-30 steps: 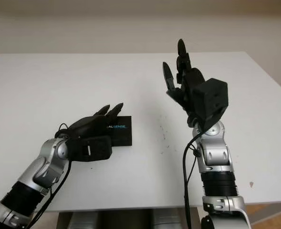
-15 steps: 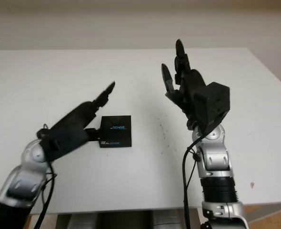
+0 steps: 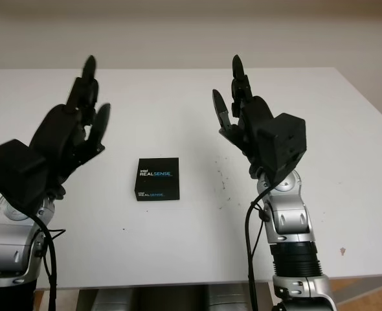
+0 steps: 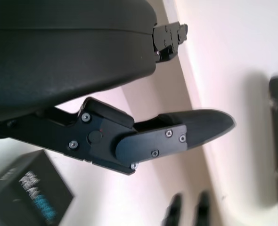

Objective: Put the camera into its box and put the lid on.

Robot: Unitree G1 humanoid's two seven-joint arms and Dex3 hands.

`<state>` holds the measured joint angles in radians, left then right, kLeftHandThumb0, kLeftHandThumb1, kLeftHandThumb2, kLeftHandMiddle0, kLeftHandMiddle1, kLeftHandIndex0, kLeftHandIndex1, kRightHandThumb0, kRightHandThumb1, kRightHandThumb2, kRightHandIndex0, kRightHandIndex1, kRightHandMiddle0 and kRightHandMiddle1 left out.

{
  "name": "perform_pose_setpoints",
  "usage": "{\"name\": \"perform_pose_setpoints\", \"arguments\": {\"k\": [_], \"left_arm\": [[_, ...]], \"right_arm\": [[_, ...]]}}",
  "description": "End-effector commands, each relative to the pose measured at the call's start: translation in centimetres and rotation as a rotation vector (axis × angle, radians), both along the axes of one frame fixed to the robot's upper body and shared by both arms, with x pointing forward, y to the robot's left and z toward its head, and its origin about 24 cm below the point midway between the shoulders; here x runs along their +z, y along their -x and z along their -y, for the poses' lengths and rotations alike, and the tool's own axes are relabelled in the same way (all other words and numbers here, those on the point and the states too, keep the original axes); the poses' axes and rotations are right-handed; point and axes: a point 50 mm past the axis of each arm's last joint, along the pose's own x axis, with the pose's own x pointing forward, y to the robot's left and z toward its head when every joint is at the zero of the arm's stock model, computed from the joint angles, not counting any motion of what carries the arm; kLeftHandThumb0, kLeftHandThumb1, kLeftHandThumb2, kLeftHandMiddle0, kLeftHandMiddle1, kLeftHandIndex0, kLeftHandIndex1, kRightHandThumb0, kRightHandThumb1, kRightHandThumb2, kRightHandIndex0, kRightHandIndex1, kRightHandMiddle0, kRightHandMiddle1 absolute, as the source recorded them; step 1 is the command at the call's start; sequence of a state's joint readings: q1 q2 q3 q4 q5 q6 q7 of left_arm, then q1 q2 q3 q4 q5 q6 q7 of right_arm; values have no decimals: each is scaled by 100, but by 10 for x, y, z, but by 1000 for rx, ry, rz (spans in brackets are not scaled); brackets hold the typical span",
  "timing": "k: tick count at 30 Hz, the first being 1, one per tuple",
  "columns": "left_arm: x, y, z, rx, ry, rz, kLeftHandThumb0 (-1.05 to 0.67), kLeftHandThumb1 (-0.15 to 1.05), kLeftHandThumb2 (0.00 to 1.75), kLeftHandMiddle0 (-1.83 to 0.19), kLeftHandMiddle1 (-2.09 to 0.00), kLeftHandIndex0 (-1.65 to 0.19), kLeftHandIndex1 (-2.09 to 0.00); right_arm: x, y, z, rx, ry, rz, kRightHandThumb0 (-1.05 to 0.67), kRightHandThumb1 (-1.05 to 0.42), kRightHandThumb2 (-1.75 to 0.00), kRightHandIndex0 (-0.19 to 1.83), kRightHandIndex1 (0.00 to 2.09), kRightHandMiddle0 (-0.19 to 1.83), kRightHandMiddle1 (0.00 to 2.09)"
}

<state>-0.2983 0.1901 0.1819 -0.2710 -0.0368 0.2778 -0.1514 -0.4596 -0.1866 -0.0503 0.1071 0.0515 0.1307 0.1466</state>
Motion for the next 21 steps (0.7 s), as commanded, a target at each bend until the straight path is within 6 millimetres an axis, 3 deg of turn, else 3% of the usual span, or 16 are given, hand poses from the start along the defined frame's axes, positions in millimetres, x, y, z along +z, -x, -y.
{"name": "perform_pose_setpoints", "arguments": {"k": [1, 9, 21], "left_arm": [[5, -7, -3, 9, 56, 16, -78, 105, 70, 19, 0, 19, 0], [-11, -29, -20, 10, 188, 11, -79, 105, 75, 19, 0, 19, 0], [-22, -31, -21, -21, 185, -14, -83, 105, 71, 19, 0, 19, 0]], "right_arm": [[3, -3, -5, 6, -12, 10, -78, -105, -62, -19, 1, -18, 2], [-19, -4, -12, 15, -36, -58, -79, -105, -66, -19, 0, -19, 0], [-30, 3, -17, 13, -40, -81, -82, -105, -64, -19, 0, -19, 0]]}}
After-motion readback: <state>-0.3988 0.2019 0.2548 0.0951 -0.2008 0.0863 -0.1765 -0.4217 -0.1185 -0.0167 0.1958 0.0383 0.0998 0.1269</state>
